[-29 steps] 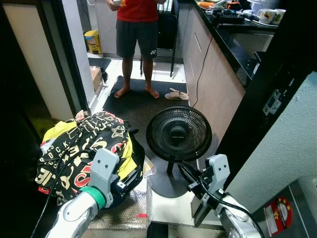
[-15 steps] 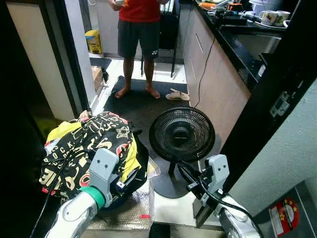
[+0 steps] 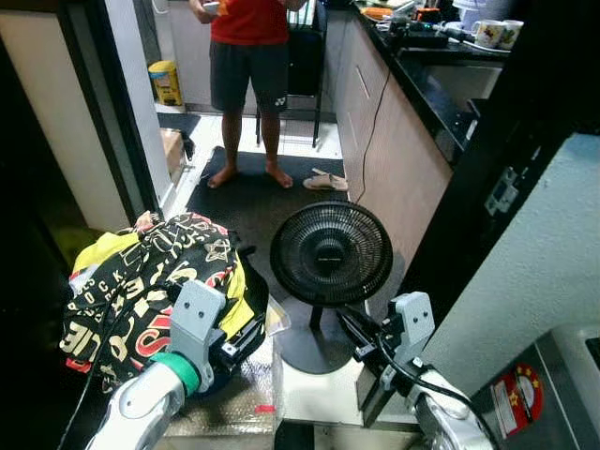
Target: Clothes washing
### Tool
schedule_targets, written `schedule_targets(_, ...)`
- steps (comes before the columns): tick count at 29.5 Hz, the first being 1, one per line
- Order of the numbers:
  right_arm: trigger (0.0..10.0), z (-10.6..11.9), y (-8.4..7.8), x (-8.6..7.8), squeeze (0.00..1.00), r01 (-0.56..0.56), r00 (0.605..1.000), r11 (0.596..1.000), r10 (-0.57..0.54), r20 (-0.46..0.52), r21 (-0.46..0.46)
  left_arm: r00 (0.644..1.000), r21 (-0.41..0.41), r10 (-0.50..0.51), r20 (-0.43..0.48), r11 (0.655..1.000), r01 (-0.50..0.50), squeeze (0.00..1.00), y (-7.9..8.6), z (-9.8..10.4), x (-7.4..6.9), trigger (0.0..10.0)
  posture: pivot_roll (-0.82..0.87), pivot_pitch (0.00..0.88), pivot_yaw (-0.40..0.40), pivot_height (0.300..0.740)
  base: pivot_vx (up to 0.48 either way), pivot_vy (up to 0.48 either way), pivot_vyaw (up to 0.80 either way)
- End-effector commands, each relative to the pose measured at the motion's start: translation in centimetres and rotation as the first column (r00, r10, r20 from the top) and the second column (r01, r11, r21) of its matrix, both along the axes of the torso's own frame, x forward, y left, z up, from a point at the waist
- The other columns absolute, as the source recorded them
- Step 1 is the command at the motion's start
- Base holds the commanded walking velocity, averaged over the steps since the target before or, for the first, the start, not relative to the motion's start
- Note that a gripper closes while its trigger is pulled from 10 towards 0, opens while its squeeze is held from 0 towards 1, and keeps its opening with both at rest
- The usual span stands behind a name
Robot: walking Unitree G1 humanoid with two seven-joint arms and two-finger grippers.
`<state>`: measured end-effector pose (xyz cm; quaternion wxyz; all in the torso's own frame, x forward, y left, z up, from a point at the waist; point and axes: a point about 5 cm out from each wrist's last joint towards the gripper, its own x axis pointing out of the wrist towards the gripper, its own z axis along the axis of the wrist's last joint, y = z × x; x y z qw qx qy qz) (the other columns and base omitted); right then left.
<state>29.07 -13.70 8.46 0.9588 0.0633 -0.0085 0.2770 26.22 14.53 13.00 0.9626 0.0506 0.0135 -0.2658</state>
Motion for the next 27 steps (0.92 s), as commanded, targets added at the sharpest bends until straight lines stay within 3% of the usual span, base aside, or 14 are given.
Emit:
schedule_targets(1, 10.0, -0.44, 0.11, -0.24, 0.00, -0.009, 1.000, 1.000, 0.009, -0.017, -0.004, 1.000, -0.007, 0.013, -0.024, 1.000, -0.013, 0.00, 0.28, -0.36, -0.11, 10.0, 0.08, 0.006, -0.019, 0.740, 0.000, 0.480, 0.00)
schedule_targets(11, 10.0, -0.43, 0.08, -0.22, 0.00, -0.009, 1.000, 1.000, 0.009, -0.017, -0.005, 1.000, 0.006, 0.010, -0.020, 1.000, -0.010, 0.00, 0.20, -0.40, -0.13, 10.0, 0.08, 0.005, -0.020, 0.740, 0.000, 0.036, 0.00)
schedule_targets(27, 10.0, -0.34, 0.10, -0.10, 0.00, -0.015, 1.000, 1.000, 0.015, -0.014, -0.007, 1.000, -0.004, 0.015, -0.025, 1.000, -0.015, 0.00, 0.28, -0.38, -0.04, 10.0, 0.08, 0.002, -0.021, 0.740, 0.000, 0.456, 0.00)
